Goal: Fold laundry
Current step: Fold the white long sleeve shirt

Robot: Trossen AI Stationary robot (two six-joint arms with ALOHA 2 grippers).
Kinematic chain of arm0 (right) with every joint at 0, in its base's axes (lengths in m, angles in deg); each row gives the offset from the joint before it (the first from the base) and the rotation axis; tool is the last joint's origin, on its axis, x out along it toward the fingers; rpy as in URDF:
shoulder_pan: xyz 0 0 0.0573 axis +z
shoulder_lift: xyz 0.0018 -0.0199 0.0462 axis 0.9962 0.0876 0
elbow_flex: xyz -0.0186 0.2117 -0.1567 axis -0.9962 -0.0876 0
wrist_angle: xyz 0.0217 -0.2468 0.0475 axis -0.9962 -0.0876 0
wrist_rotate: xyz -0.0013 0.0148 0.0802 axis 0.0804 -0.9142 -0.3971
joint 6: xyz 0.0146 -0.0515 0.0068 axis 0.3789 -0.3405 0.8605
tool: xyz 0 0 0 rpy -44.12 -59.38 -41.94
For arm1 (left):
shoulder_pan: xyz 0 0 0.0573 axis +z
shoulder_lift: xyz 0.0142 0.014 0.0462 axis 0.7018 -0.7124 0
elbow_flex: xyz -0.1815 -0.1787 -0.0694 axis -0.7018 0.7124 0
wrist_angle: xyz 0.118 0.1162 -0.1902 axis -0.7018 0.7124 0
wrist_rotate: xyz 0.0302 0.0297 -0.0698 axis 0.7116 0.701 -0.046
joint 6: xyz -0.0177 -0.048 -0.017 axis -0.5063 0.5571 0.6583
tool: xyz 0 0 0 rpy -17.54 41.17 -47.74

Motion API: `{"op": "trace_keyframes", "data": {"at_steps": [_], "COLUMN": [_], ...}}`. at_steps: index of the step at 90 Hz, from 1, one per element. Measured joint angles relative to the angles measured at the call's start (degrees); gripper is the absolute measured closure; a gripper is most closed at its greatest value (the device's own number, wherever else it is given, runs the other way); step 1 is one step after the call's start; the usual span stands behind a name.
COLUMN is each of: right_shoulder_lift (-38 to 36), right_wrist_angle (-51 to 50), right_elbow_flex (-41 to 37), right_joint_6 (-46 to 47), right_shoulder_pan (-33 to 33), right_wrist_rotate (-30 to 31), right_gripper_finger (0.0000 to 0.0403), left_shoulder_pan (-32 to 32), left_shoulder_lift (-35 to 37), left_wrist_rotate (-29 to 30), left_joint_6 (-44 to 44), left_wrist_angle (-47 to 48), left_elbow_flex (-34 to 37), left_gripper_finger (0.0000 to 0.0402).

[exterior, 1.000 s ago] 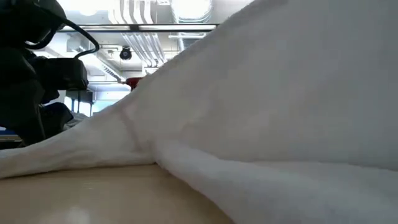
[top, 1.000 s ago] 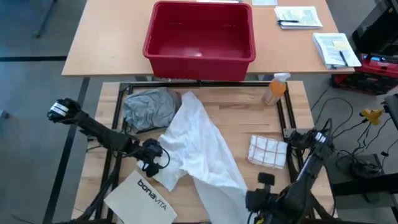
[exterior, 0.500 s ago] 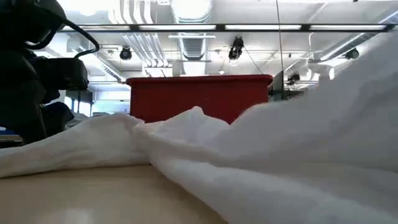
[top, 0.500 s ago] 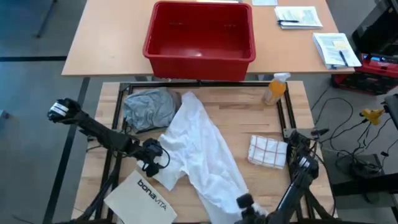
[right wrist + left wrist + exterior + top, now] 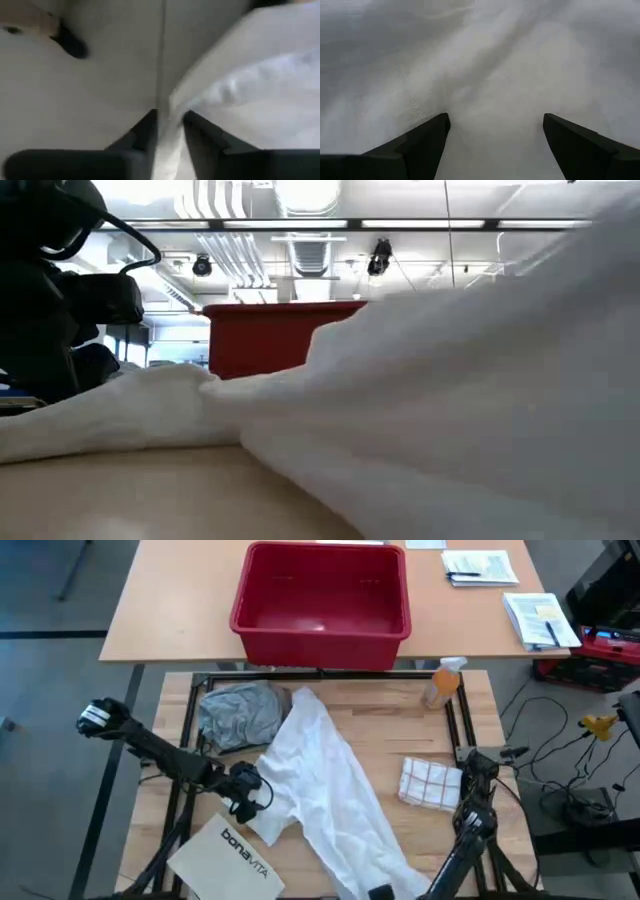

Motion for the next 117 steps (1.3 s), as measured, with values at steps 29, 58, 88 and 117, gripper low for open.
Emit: {"op": "trace_keyframes", "data": {"at_steps": [29, 58, 88, 117], "right_shoulder_lift": [-0.9, 0.6, 3.1, 5.0], "right_wrist_angle": [11.7, 4.5, 1.0, -0.4], "right_elbow_flex": [0.1, -0.5, -1.1, -1.7], "right_joint_6": [7.4, 14.9, 21.0, 27.4], "right_shoulder_pan": [2.6, 2.6, 2.1, 3.0], "right_wrist_rotate": [-1.1, 8.1, 11.2, 10.0], "right_gripper_finger": [0.0122, 0.0236, 0.0383, 0.0401], "left_shoulder_pan": [0.0, 0.0, 0.0, 0.0], "left_shoulder_lift": [0.0, 0.0, 0.0, 0.0], "left_wrist_rotate": [0.0, 0.4, 0.2, 0.5], "left_joint_6": [-0.2, -0.2, 0.3, -1.2], "left_wrist_angle": [-0.1, -0.4, -0.6, -0.5], "left_elbow_flex": [0.1, 0.6, 0.7, 0.7], "left_gripper_finger": [0.009, 0.009, 0.009, 0.009]}}
